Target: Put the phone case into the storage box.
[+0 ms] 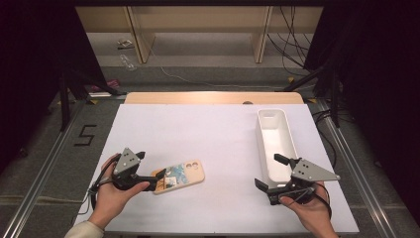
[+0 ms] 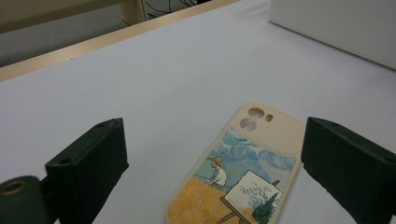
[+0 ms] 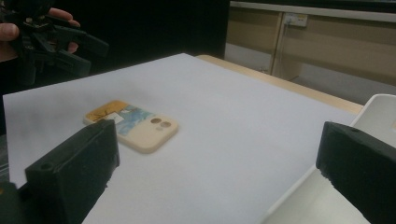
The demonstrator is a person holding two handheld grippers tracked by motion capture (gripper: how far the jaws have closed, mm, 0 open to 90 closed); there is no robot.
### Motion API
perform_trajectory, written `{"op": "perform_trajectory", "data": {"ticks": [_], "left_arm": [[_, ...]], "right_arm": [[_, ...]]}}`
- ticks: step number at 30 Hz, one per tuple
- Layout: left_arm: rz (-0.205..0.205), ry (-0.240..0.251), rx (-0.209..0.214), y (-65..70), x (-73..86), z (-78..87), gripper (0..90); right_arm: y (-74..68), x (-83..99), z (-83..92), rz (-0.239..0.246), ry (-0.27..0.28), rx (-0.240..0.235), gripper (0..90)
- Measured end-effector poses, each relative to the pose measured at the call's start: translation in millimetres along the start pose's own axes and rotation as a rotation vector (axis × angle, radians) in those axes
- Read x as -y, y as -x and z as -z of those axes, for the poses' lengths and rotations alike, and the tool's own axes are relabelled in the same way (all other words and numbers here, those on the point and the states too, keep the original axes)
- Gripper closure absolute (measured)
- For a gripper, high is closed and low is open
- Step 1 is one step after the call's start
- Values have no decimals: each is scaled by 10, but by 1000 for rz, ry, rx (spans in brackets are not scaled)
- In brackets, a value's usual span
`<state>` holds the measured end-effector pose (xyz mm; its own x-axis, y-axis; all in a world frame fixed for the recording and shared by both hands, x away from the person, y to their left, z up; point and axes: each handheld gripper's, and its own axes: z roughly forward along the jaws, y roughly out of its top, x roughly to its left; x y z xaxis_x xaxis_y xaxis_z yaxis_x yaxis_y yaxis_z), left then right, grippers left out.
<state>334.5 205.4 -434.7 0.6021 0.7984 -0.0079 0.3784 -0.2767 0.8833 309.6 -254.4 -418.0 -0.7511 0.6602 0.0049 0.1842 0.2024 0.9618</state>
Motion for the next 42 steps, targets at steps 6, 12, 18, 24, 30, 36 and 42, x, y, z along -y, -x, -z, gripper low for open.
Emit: {"op": "perform_trajectory", "data": {"ticks": [6,12,18,24,30,36,42], "left_arm": [[13,-3,-33,-51,-14,18,263],[13,-102,-94,-228,23,-57,712],[-27,-219,-122,-329,76,-211,898],[-41,-327,-105,-428,196,-407,898],[-56,-385,-95,-462,261,-521,899],[-70,-400,-81,-472,283,-574,899],[-76,-408,-59,-447,280,-561,899]], "right_arm": [[-1,2,-4,-1,1,-2,4],[-7,6,-17,3,-4,0,4],[-19,5,-24,4,-7,1,4],[-17,7,-25,6,-8,3,4],[-16,10,-26,6,-7,1,4],[-16,10,-25,7,-8,1,4],[-17,10,-25,7,-8,1,4]]}}
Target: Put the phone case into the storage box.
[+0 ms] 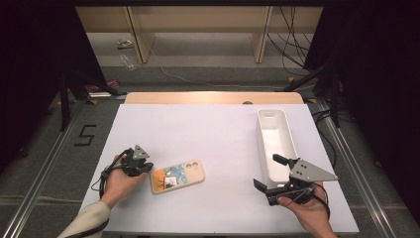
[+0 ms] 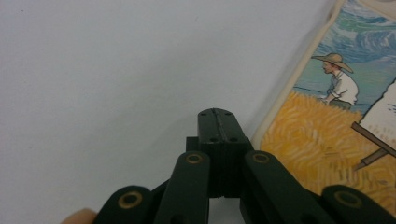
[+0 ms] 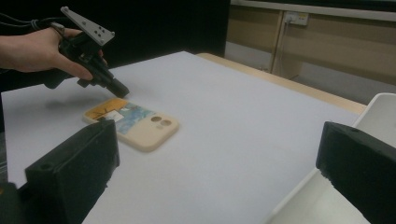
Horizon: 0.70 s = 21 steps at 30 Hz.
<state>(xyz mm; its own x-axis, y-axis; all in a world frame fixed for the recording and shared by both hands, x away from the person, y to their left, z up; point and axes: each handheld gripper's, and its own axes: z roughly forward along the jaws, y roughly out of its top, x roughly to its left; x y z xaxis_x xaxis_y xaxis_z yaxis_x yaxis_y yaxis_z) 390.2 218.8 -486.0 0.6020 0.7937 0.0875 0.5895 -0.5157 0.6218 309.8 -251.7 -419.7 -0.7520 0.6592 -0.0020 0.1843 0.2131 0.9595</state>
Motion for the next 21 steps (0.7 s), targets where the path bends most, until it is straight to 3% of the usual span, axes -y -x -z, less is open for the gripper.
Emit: {"op": "perform_trajectory", "data": {"ticks": [5,14,21], "left_arm": [[-40,-25,25,81,0,36,899],[-41,-59,67,168,21,98,899],[-67,-115,106,334,30,180,899]], "right_arm": [[1,1,1,-2,2,0,4],[-2,0,2,-4,1,0,4],[-4,-1,2,-4,2,-1,4]]}}
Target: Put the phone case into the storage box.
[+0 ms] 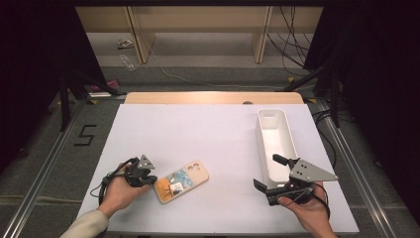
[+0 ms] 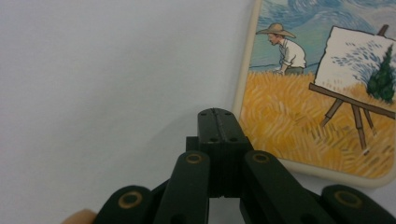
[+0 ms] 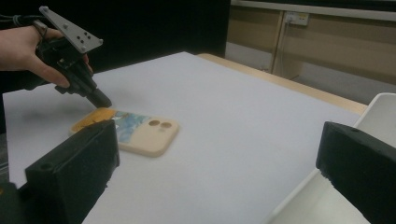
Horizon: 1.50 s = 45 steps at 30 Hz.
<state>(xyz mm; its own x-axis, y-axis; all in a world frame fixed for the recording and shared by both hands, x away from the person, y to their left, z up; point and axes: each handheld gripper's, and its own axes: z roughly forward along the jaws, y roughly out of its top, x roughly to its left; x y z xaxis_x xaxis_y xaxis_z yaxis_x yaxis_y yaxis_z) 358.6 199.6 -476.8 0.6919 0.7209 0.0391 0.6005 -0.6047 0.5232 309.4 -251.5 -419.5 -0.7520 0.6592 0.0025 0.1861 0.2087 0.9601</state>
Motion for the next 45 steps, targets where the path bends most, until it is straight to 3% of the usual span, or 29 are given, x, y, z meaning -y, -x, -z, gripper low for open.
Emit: {"op": "perform_trajectory", "data": {"ticks": [16,37,40,42,45], "left_arm": [[-60,-60,87,343,16,79,898],[-69,-71,114,434,9,92,880],[-61,-61,112,418,3,108,852],[-63,-47,96,390,-21,150,763],[-28,-12,73,354,-71,221,629]], "right_arm": [[-5,-3,-7,2,0,-4,4],[-9,-2,-11,4,-1,-7,4],[-10,-2,-11,4,-1,-7,4],[-11,-3,-11,4,0,-8,4],[-10,-3,-11,3,-1,-6,4]]}}
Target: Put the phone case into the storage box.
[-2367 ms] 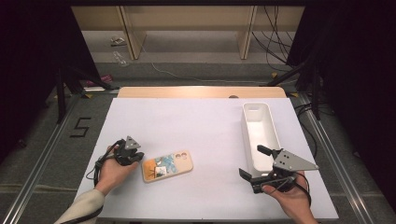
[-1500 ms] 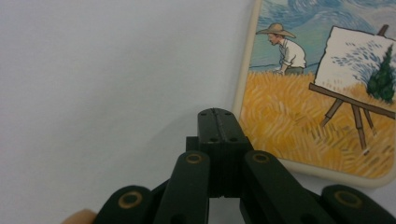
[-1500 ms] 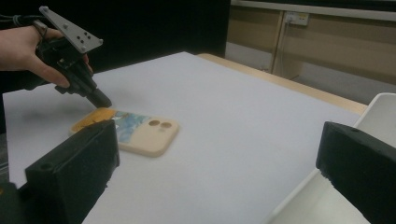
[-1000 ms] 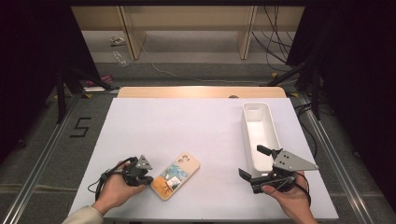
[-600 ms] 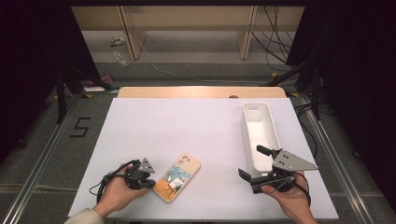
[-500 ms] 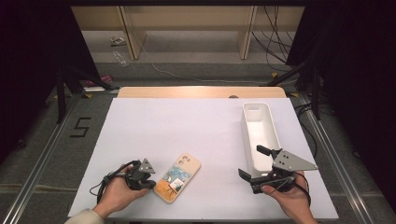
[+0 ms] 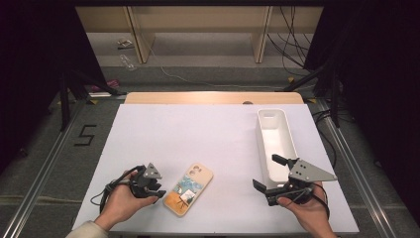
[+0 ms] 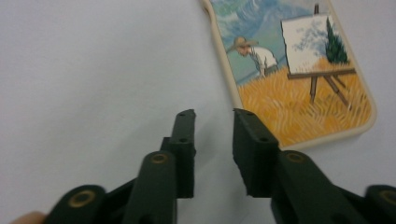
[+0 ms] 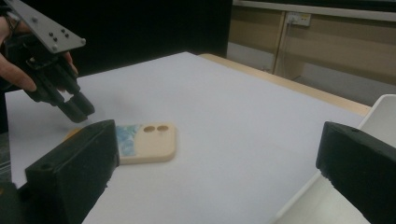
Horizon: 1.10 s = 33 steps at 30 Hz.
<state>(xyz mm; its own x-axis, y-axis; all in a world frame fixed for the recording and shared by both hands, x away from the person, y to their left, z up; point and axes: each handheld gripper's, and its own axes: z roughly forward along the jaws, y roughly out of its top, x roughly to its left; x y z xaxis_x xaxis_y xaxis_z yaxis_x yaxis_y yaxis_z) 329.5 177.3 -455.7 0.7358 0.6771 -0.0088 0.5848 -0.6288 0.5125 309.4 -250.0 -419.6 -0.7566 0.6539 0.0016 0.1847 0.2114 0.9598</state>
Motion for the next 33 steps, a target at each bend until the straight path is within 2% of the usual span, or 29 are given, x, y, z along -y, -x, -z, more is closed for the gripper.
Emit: {"op": "perform_trajectory", "data": {"ticks": [1,2,3,4,5,7,8,11,12,13,16,20,22,26,33], "left_arm": [[23,12,-2,2,-20,20,572],[40,18,-4,11,-48,39,572],[65,29,-13,52,-112,65,435],[65,29,-13,52,-112,65,368],[88,34,-18,113,-182,70,299],[96,38,-21,150,-216,59,165],[96,20,-44,230,-277,14,90],[95,-7,-64,304,-324,-41,0],[97,-19,-71,333,-344,-65,0],[122,-32,-55,371,-379,-119,0],[163,-61,-63,404,-430,-204,0],[184,-88,-53,443,-480,-272,0],[181,-101,-33,473,-504,-307,0],[180,-136,-22,516,-521,-370,0],[206,-189,-29,497,-549,-441,0]], "right_arm": [[0,0,-1,-1,0,0,4],[0,0,-1,-1,0,0,4],[1,1,-5,0,1,-1,4],[1,1,-5,0,1,-1,4],[1,1,-9,-1,1,2,4],[-3,-1,-13,-2,4,2,4],[-5,-1,-17,-4,5,1,4],[-10,-1,-23,-5,2,-1,4],[-10,-1,-23,-5,2,-1,4],[-10,0,-24,-5,1,0,4],[-7,2,-24,-4,2,-1,4],[-9,1,-23,-3,1,-2,4],[-9,2,-23,-4,2,-3,4],[-8,3,-23,-4,1,-3,4],[-9,3,-25,-1,-1,-5,4]]}}
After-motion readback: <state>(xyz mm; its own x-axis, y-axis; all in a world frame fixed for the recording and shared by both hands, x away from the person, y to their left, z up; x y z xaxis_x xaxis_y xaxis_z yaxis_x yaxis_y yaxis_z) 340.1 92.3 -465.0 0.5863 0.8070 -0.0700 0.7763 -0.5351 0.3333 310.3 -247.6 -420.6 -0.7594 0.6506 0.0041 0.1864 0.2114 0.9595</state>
